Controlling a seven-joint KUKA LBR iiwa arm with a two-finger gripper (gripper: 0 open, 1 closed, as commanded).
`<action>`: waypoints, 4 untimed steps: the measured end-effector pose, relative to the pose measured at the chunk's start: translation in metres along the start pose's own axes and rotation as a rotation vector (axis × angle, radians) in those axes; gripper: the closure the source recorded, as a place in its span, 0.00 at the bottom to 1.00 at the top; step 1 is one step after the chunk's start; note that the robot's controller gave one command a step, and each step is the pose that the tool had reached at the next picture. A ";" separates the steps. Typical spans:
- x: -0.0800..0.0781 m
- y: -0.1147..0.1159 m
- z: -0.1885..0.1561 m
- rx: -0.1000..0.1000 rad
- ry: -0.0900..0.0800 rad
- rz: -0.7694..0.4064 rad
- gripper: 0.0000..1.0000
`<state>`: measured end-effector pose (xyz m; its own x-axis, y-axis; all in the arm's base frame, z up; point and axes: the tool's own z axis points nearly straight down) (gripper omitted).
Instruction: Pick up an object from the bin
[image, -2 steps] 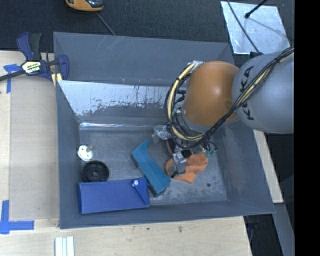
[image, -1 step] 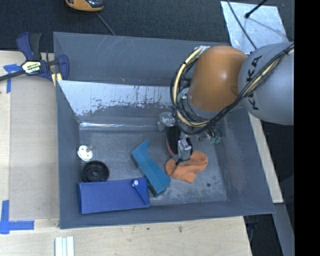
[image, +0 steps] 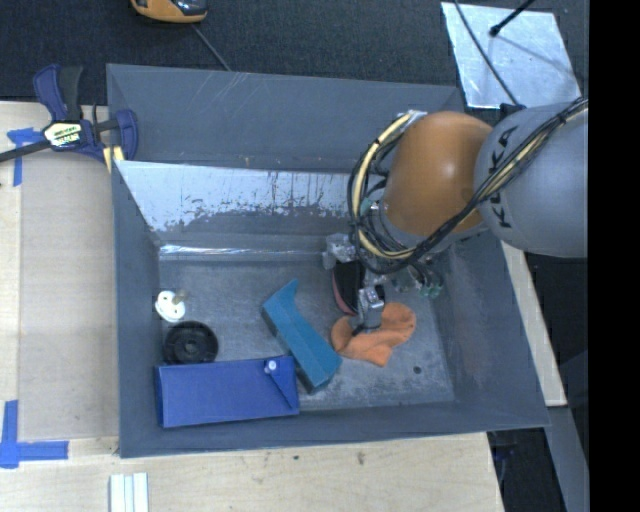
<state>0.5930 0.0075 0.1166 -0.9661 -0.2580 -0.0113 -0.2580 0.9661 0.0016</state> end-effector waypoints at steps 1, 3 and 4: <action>0.041 -0.028 0.006 0.000 0.020 0.068 0.00; 0.069 -0.036 0.003 0.004 -0.001 0.096 0.00; 0.033 -0.060 0.042 0.004 0.006 0.338 1.00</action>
Offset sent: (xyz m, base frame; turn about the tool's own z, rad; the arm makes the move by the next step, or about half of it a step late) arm -0.0345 -0.0226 0.0429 0.1801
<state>0.5776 -0.0587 0.0740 -0.9970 0.0767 -0.0054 0.0767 0.9971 0.0000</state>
